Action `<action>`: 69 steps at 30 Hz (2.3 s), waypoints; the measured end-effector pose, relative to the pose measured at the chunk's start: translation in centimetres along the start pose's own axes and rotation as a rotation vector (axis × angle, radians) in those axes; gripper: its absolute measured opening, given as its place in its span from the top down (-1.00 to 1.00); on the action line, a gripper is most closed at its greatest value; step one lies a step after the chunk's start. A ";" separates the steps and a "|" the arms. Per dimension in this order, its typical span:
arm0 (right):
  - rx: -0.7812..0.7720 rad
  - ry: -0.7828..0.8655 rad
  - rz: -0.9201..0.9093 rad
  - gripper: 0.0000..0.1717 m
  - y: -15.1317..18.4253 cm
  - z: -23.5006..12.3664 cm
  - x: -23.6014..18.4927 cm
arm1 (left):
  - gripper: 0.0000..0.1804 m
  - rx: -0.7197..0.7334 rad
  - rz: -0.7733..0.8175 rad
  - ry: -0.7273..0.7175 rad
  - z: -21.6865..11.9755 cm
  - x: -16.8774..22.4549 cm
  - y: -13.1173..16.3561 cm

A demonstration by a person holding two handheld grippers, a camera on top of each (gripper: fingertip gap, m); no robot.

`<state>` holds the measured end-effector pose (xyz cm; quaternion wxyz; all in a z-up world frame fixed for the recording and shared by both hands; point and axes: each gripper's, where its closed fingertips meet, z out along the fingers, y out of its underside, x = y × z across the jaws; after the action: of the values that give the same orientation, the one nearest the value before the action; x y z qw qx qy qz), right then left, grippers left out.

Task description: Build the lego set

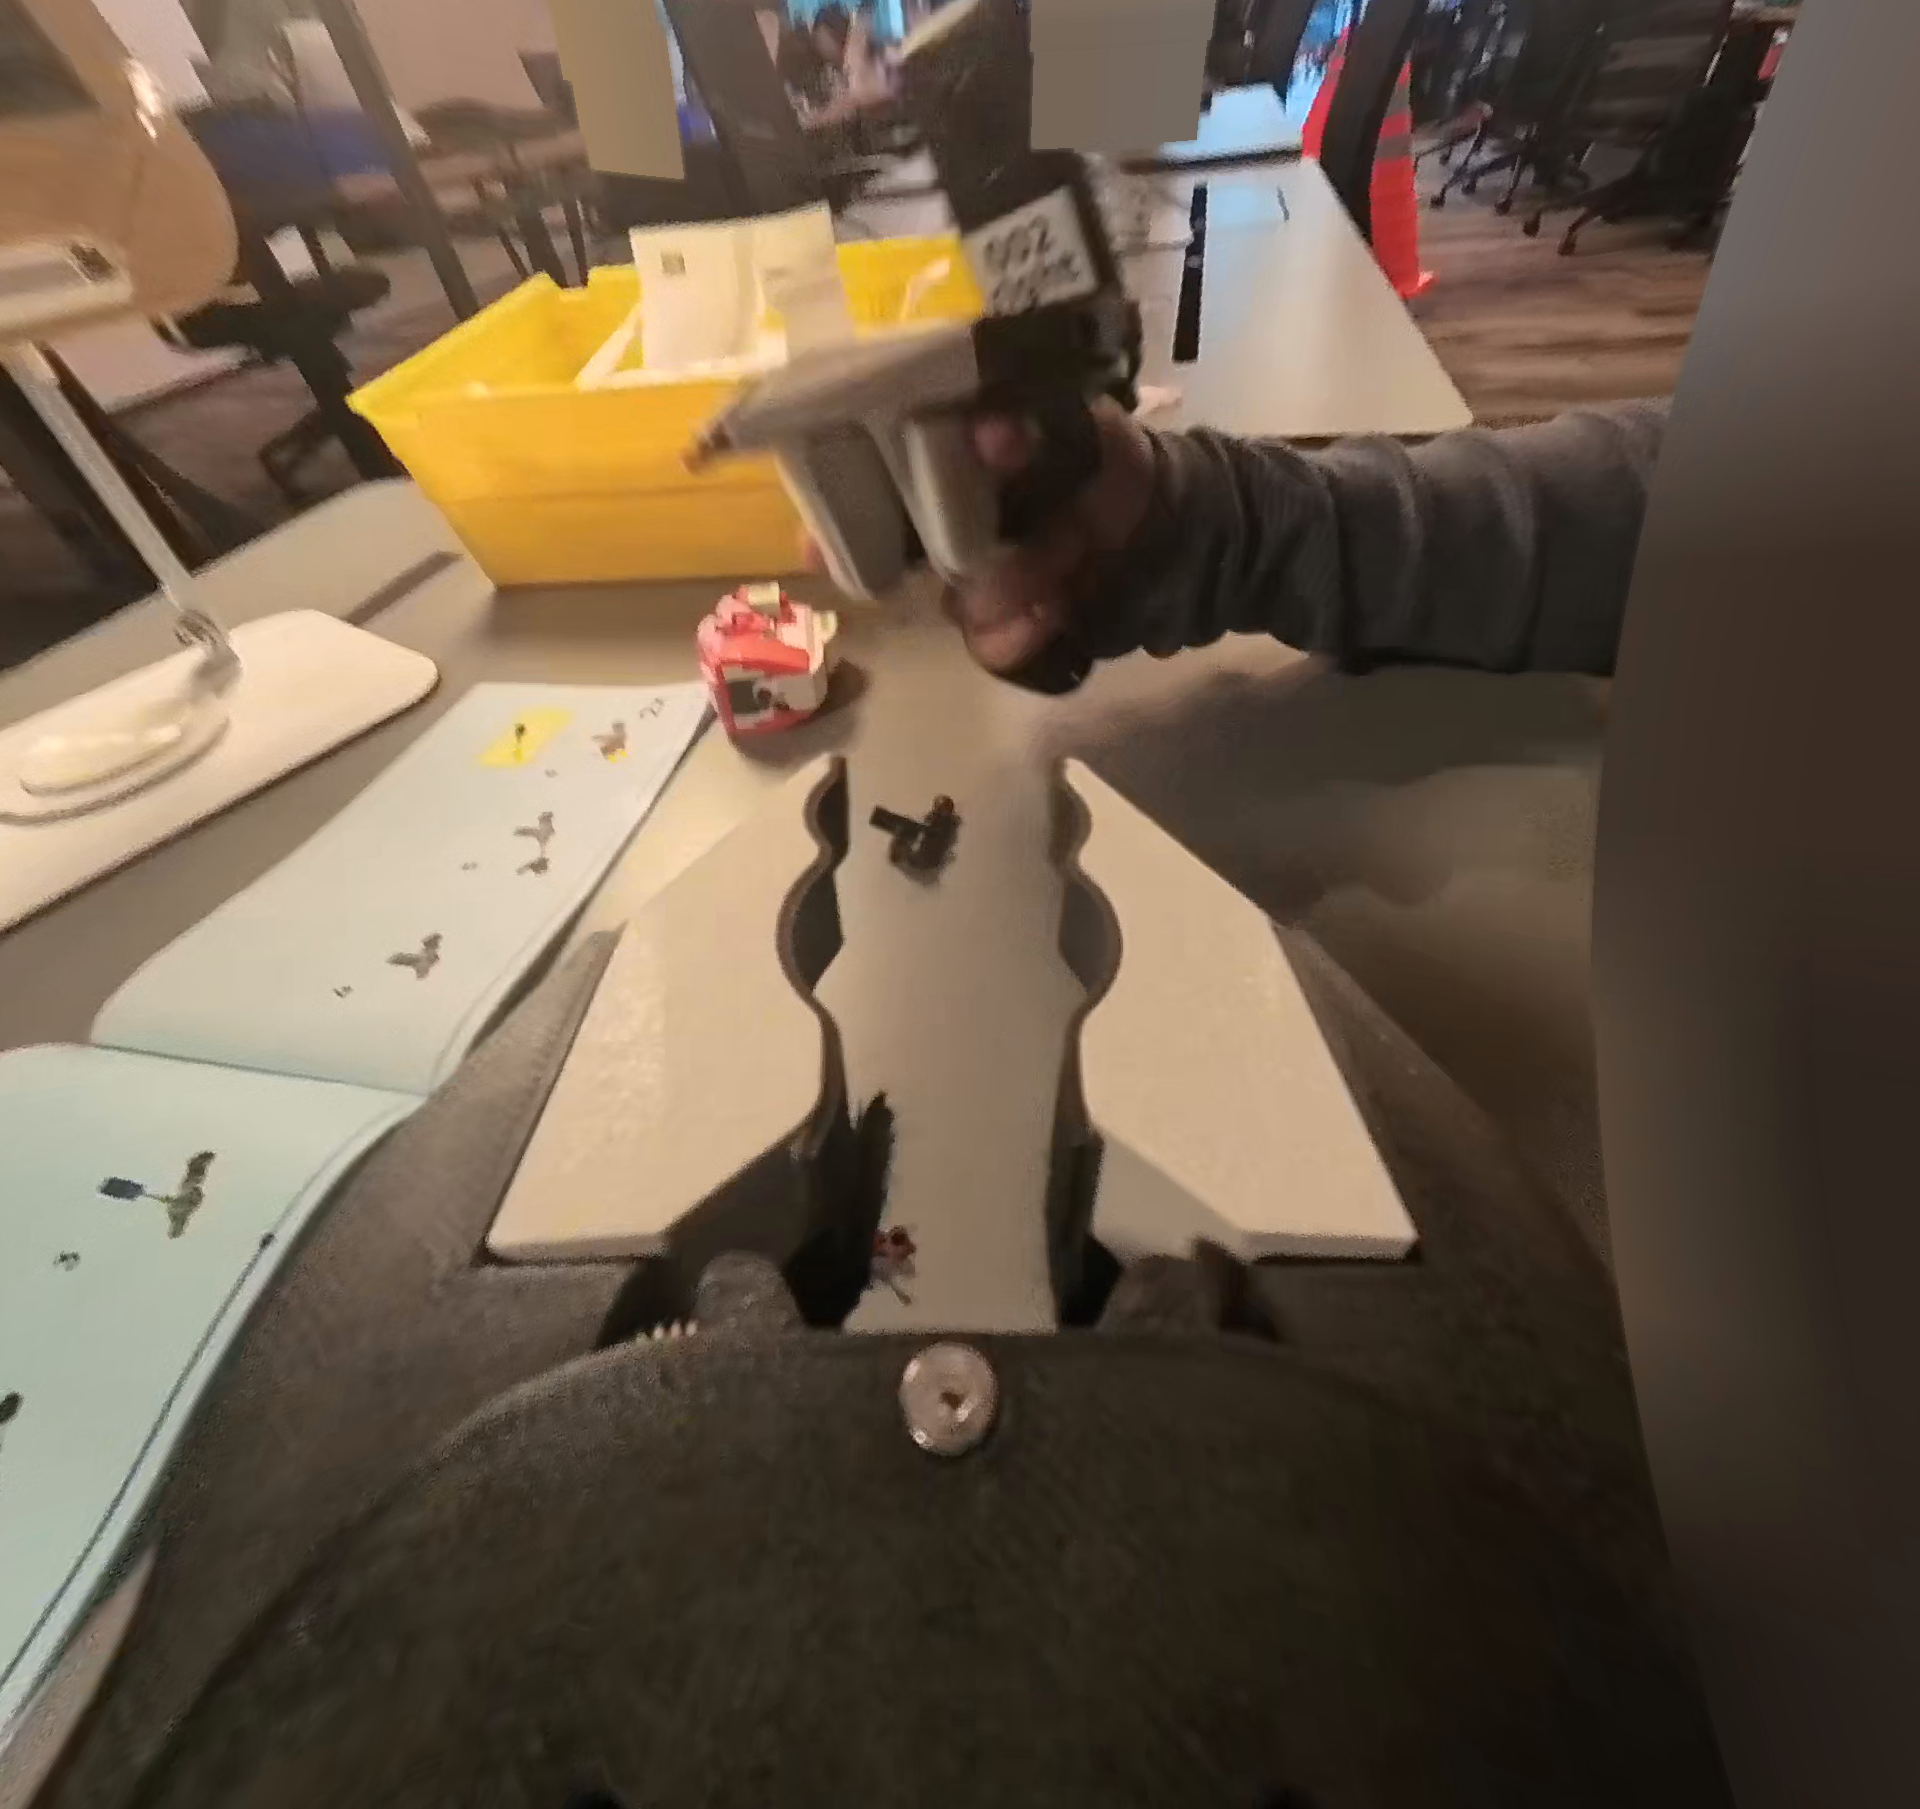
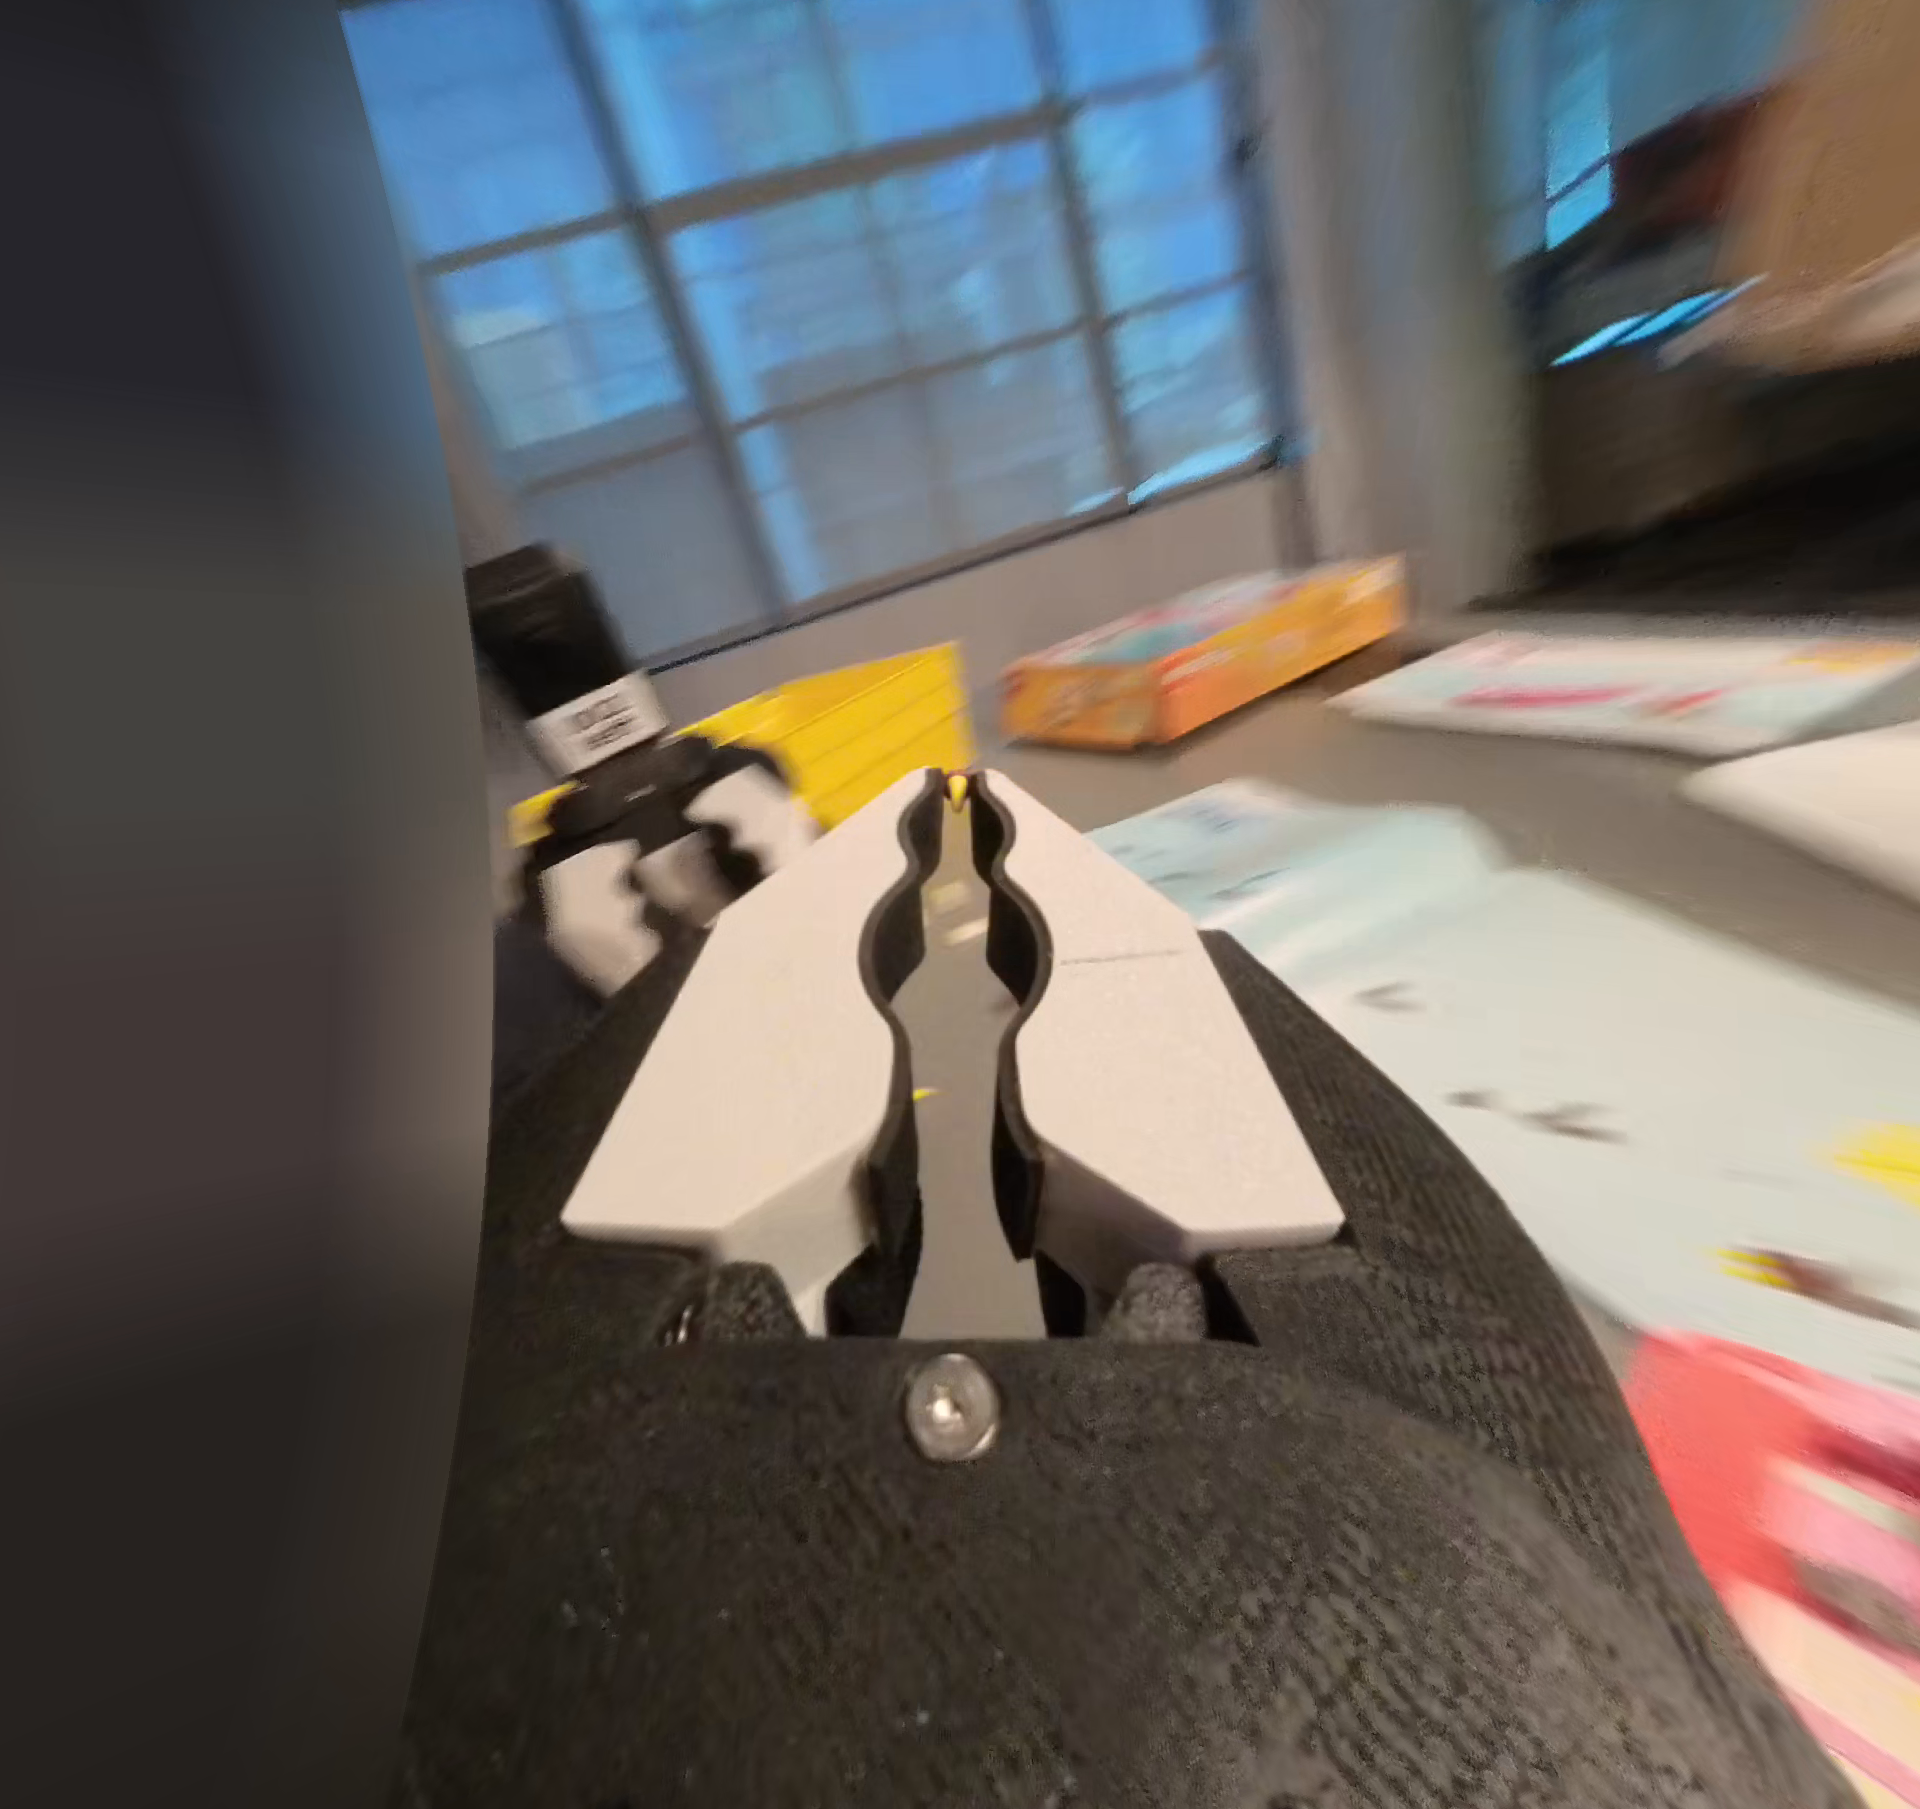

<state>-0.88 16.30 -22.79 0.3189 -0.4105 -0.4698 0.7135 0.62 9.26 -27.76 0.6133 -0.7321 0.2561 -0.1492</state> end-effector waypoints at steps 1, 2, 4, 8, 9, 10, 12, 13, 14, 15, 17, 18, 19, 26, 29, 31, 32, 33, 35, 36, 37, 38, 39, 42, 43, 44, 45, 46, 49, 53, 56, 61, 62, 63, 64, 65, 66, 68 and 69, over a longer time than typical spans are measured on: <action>0.068 0.118 -0.075 0.96 -1.2 -1.2 1.8 | 0.55 -0.038 -0.024 0.022 0.5 0.1 0.4; 0.125 0.240 -0.152 0.96 -2.3 -2.4 3.4 | 0.55 -0.072 -0.057 0.062 1.0 0.6 0.7; 0.171 0.433 -0.295 0.96 -3.4 -4.7 5.6 | 0.51 -0.137 -0.123 0.120 2.2 1.0 1.2; 0.085 0.630 -0.531 0.96 -2.6 -5.8 7.4 | 0.36 -0.247 -0.139 0.140 4.7 -0.1 2.3; 0.058 0.650 -0.565 0.96 -2.2 -5.6 7.6 | 0.33 -0.274 -0.136 0.145 5.4 -0.3 2.8; 0.039 0.657 -0.589 0.96 -1.8 -5.4 7.6 | 0.32 -0.300 -0.133 0.155 5.9 -0.4 3.3; 0.022 0.642 -0.617 0.96 -1.6 -4.9 7.3 | 0.30 -0.360 -0.104 0.156 6.6 -0.7 4.4; 0.023 0.643 -0.622 0.96 -1.6 -4.9 7.2 | 0.30 -0.389 -0.074 0.135 6.7 -1.0 4.9; 0.026 0.648 -0.623 0.96 -1.7 -5.0 7.3 | 0.31 -0.398 -0.048 0.115 6.9 -1.4 5.0; 0.032 0.651 -0.618 0.96 -1.7 -5.0 7.3 | 0.34 -0.394 -0.041 0.108 7.1 -1.5 5.0; 0.047 0.662 -0.594 0.96 -1.9 -5.3 7.6 | 0.36 -0.388 -0.068 0.123 7.6 -1.4 4.9; 0.056 0.669 -0.582 0.96 -2.0 -5.5 7.8 | 0.36 -0.393 -0.076 0.136 7.9 -1.3 5.1; 0.065 0.670 -0.565 0.96 -2.1 -5.6 7.9 | 0.37 -0.405 -0.072 0.141 8.1 -1.2 5.4; 0.108 0.689 -0.479 0.96 -2.5 -6.5 8.8 | 0.38 -0.475 0.008 0.160 9.3 -0.9 6.9; 0.119 0.695 -0.468 0.96 -2.7 -6.8 8.9 | 0.42 -0.493 0.023 0.155 9.5 -1.1 7.1; 0.117 0.691 -0.474 0.96 -2.8 -6.8 8.8 | 0.46 -0.493 0.038 0.149 9.4 -1.1 7.2; 0.110 0.691 -0.479 0.96 -2.8 -6.8 8.9 | 0.47 -0.495 0.047 0.143 9.4 -1.2 7.3; 0.099 0.697 -0.487 0.96 -2.7 -6.8 9.0 | 0.48 -0.498 0.054 0.139 9.3 -1.2 7.4; 0.075 0.700 -0.493 0.96 -2.6 -6.8 9.1 | 0.51 -0.498 0.063 0.142 9.3 -1.1 7.6; 0.067 0.697 -0.491 0.96 -2.5 -6.7 9.2 | 0.54 -0.488 0.063 0.141 9.3 -1.1 7.6; 0.061 0.701 -0.484 0.96 -2.4 -6.8 9.3 | 0.57 -0.482 0.059 0.140 9.2 -1.1 7.6; 0.056 0.707 -0.475 0.96 -2.4 -6.9 9.4 | 0.59 -0.483 0.060 0.131 9.2 -1.3 7.7; 0.050 0.712 -0.467 0.96 -2.3 -7.0 9.6 | 0.59 -0.477 0.068 0.110 9.1 -1.6 7.6; 0.036 0.735 -0.446 0.96 -2.1 -7.3 10.1 | 0.51 -0.429 0.143 0.044 8.8 -2.1 7.0; 0.034 0.742 -0.441 0.96 -2.1 -7.4 10.2 | 0.51 -0.423 0.165 0.038 8.7 -2.0 7.0; 0.036 0.744 -0.437 0.96 -2.1 -7.4 10.3 | 0.50 -0.427 0.182 0.038 8.7 -1.8 7.0; 0.040 0.743 -0.435 0.96 -2.1 -7.5 10.3 | 0.52 -0.433 0.186 0.044 8.8 -1.7 7.1; 0.043 0.743 -0.435 0.96 -2.1 -7.5 10.3 | 0.52 -0.434 0.179 0.050 8.9 -1.6 7.1; 0.034 0.738 -0.437 0.96 -2.0 -7.3 10.2 | 0.57 -0.442 0.154 0.060 9.0 -1.6 7.2; -0.043 0.705 -0.439 0.96 -1.2 -6.6 10.1 | 0.68 -0.437 0.193 0.051 9.0 -1.4 7.2; -0.186 0.684 -0.409 0.96 0.3 -6.3 10.4 | 0.84 -0.445 0.214 0.049 9.0 -1.3 7.3; -0.561 0.386 -0.204 0.96 5.8 -5.3 7.6 | 0.85 -0.425 0.239 -0.013 8.1 -1.8 6.9; -0.620 0.340 -0.194 0.96 6.8 -5.2 6.9 | 0.85 -0.412 0.241 -0.034 7.5 -1.9 6.7; -0.671 0.312 -0.206 0.96 7.6 -5.3 6.5 | 0.85 -0.399 0.243 -0.058 6.9 -2.2 6.5; -0.719 0.282 -0.217 0.96 8.5 -5.3 6.0 | 0.85 -0.385 0.243 -0.088 6.2 -2.5 6.3; -0.759 0.252 -0.218 0.96 9.3 -5.3 5.5 | 0.85 -0.372 0.243 -0.121 5.5 -2.9 6.1; -0.794 0.218 -0.215 0.95 10.1 -5.3 5.1 | 0.85 -0.361 0.242 -0.154 4.8 -3.4 5.9; -0.853 0.183 -0.228 0.95 11.5 -5.4 4.7 | 0.85 -0.333 0.246 -0.211 3.6 -4.2 5.4; -0.884 0.169 -0.240 0.95 12.1 -5.6 4.6 | 0.85 -0.321 0.248 -0.234 3.2 -4.6 5.1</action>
<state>1.10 18.17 -36.61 0.2307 -0.5065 -0.7453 0.3671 -2.42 13.83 -32.92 0.5281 -0.7955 0.2918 0.0560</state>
